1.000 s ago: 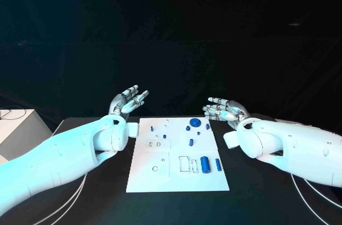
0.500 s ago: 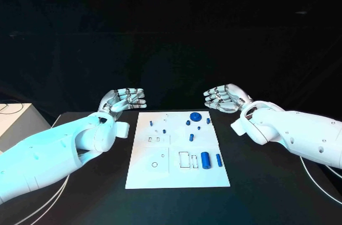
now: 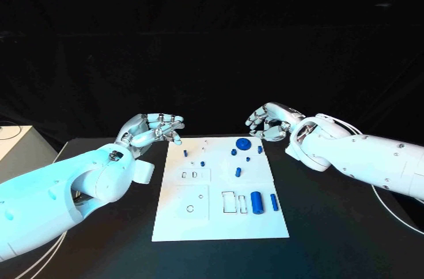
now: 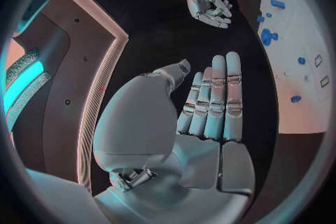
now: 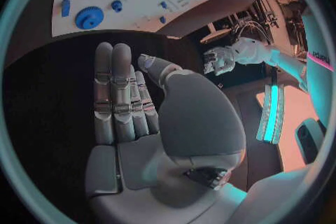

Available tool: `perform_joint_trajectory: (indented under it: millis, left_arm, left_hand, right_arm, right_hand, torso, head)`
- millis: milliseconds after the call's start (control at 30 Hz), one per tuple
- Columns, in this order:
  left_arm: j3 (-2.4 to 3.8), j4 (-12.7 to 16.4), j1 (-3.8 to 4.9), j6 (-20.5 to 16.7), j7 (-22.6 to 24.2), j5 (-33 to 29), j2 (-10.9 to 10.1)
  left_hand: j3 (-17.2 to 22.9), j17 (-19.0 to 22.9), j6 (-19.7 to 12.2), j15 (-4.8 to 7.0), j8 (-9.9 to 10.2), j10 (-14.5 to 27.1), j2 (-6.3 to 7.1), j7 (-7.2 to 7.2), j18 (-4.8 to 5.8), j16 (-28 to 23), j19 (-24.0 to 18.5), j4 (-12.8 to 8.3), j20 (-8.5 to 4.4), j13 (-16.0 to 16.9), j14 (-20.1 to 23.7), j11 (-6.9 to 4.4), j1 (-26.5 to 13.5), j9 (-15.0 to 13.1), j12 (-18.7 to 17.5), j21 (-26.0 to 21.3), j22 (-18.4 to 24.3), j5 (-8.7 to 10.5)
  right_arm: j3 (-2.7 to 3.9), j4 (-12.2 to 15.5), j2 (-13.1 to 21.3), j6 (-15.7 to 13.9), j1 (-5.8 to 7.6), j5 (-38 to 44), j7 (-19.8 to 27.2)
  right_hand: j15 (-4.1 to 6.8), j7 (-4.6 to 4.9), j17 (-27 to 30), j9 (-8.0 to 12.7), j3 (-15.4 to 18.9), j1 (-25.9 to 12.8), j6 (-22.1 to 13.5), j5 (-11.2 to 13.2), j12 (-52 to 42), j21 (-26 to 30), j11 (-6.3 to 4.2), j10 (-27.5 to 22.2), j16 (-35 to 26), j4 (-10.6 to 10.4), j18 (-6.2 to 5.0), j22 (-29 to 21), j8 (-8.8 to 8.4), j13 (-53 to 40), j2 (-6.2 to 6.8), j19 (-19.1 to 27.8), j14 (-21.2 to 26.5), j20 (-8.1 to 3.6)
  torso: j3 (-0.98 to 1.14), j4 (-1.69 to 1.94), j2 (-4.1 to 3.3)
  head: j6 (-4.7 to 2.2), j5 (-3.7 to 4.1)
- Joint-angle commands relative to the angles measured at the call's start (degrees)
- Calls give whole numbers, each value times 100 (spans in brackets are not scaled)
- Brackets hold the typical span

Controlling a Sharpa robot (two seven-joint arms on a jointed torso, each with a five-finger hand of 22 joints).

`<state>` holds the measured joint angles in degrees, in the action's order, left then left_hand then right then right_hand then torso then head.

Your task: Assemble the parts on the task board

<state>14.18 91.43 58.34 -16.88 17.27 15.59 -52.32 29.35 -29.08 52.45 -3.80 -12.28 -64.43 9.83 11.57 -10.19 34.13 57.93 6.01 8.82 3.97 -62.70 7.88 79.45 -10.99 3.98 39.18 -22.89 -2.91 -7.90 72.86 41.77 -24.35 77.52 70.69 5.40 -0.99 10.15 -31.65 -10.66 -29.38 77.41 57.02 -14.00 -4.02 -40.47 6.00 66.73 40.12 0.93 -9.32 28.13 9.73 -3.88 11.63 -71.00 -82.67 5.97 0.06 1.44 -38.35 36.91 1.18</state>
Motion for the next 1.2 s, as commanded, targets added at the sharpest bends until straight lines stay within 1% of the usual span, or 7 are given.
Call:
perform_joint_trajectory:
  millis: [33, 167, 367, 467, 633, 833, 1200]
  left_arm:
    - [49, 158, 3, 252, -116, 83, -52]
    - [103, 299, 2, 237, -125, 58, -120]
    - [143, 464, 1, 225, -138, 38, -207]
    - [161, 513, 0, 221, -138, 35, -230]
    - [191, 565, 1, 219, -143, 34, -261]
    - [222, 590, 1, 223, -150, 34, -278]
    - [257, 607, 2, 210, -159, 39, -299]
  left_hand:
    - [46, -103, 6, 1, 29, -9, 19, 4, -10, 123, -74, 6, 6, 7, 58, 3, -58, -11, -22, 173, -119, -10]
    - [93, -254, 7, 12, 36, -7, 34, -3, -19, 330, -113, 4, 6, 10, 74, -5, -100, -29, -19, 449, -298, -10]
    - [129, -359, 2, 17, 41, -2, 48, -6, -24, 480, -135, 5, 5, 12, 97, -7, -135, -44, -20, 665, -434, -10]
    - [137, -379, 0, 18, 43, 1, 50, -7, -25, 509, -143, 4, 5, 12, 102, -7, -140, -47, -20, 706, -460, -11]
    - [150, -406, -5, 19, 46, 6, 57, -6, -26, 550, -146, 0, 5, 12, 114, -7, -146, -52, -21, 777, -503, -10]
    - [154, -417, -8, 19, 47, 9, 61, -5, -26, 566, -147, 1, 6, 12, 120, -6, -151, -54, -21, 808, -521, -10]
    - [156, -427, -15, 17, 51, 16, 68, -1, -26, 579, -152, 1, 8, 11, 130, -3, -158, -54, -23, 836, -539, -10]
  right_arm:
    - [1, -1, -49, 353, 41, 1146, -583]
    - [2, -18, -116, 470, 69, 1490, -811]
    - [1, -65, -209, 627, 83, 1841, -1058]
    - [0, -119, -269, 705, 81, 1934, -1123]
    - [-2, -176, -356, 762, 70, 2011, -1173]
    - [-3, -230, -429, 832, 65, 2072, -1251]
    - [-15, -390, -596, 1014, 42, 2169, -1420]
  right_hand:
    - [71, -63, -2863, -149, -276, -158, 115, -211, 44, -2655, -45, -45, 3104, -136, 376, 2944, -32, -37, 350, -972, -353, -37]
    - [58, -92, -3161, -208, -244, -168, 77, -210, 46, -3048, -32, -193, 3410, -160, 447, 3453, -30, -52, 390, -1102, -350, -17]
    - [60, -121, -3262, -248, -182, -167, 42, -209, 31, -3168, -44, -265, 3532, -177, 464, 3602, -30, -85, 401, -1138, -342, -11]
    - [65, -132, -3297, -263, -153, -174, 37, -202, 8, -3226, -51, -270, 3571, -187, 475, 3679, -25, -95, 405, -1159, -343, -13]
    - [67, -134, -3315, -275, -127, -176, 30, -198, 1, -3257, -53, -289, 3598, -194, 480, 3718, -23, -102, 407, -1171, -342, -14]
    - [67, -135, -3399, -293, -101, -168, 17, -198, -13, -3335, -53, -309, 3671, -204, 497, 3823, -21, -112, 396, -1203, -355, -15]
    - [74, -152, -3521, -335, -63, -178, 0, -204, -65, -3476, -68, -275, 3795, -243, 525, 4012, -12, -151, 385, -1253, -373, -19]
  torso:
    - [-11, 60, -169]
    - [-23, 114, -261]
    - [-34, 174, -375]
    - [-28, 193, -422]
    - [-20, 205, -486]
    - [-25, 219, -530]
    - [-51, 246, -599]
  head:
    - [-49, 45]
    - [-76, 97]
    - [-101, 152]
    - [-122, 160]
    - [-143, 162]
    - [-178, 193]
    - [-212, 239]
